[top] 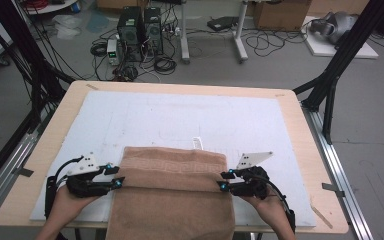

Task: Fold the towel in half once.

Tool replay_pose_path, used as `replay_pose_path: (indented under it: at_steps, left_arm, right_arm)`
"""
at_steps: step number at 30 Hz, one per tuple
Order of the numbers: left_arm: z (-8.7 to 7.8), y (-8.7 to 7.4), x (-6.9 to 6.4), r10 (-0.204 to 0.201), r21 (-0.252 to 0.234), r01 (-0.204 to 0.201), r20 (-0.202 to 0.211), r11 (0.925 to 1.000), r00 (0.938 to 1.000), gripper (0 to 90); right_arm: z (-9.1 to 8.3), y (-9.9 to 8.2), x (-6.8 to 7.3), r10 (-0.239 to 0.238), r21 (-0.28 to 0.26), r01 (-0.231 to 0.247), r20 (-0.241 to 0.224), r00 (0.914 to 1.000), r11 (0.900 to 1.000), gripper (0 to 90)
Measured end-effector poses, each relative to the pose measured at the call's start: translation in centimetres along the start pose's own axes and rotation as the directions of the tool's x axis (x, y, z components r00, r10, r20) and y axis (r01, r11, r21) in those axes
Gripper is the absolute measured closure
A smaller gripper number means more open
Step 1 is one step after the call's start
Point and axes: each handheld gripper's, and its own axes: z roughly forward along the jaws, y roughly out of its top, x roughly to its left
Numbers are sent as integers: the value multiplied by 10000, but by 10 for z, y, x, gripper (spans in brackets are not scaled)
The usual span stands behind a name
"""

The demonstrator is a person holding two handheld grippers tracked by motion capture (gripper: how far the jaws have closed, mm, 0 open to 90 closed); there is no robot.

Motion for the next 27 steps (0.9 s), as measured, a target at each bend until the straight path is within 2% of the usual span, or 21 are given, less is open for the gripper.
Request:
replay_pose_path:
  at_steps: [3, 7, 10, 13, 15, 21, 24, 27]
  left_arm:
    - [-2, 10, 10, -5, -86, 4, -167, 10000, 9999, 535]
    - [6, 22, 22, -274, -152, 267, -508, 9995, 9983, 552]
    - [16, 28, 30, -381, -207, 366, -764, 9991, 9963, 553]
    - [31, 30, 37, -404, 97, 414, -852, 9991, 9955, 547]
    - [41, 29, 42, -396, 434, 439, -955, 9981, 9946, 541]
    - [63, 24, 59, -1014, 811, 1103, -1072, 9906, 9891, 547]
    - [72, 20, 62, -997, 1292, 1167, -1310, 9847, 9864, 541]
    - [74, 19, 62, -813, 1349, 1016, -1481, 9856, 9856, 512]
  right_arm:
    - [-7, 5, -6, 125, -278, -116, 318, 9994, 9995, 557]
    - [-6, 14, -20, 308, -297, -287, 746, 9967, 9991, 536]
    - [1, 19, -33, 516, -372, -490, 717, 9961, 9981, 525]
    - [13, 21, -45, 766, -298, -743, 875, 9932, 9968, 521]
    - [21, 21, -52, 925, -65, -923, 1041, 9903, 9957, 519]
    - [36, 18, -63, 1120, 613, -1230, 1582, 9810, 9905, 525]
    - [41, 17, -65, 1085, 865, -1237, 1618, 9808, 9886, 543]
    - [43, 17, -63, 905, 917, -1090, 1861, 9783, 9898, 562]
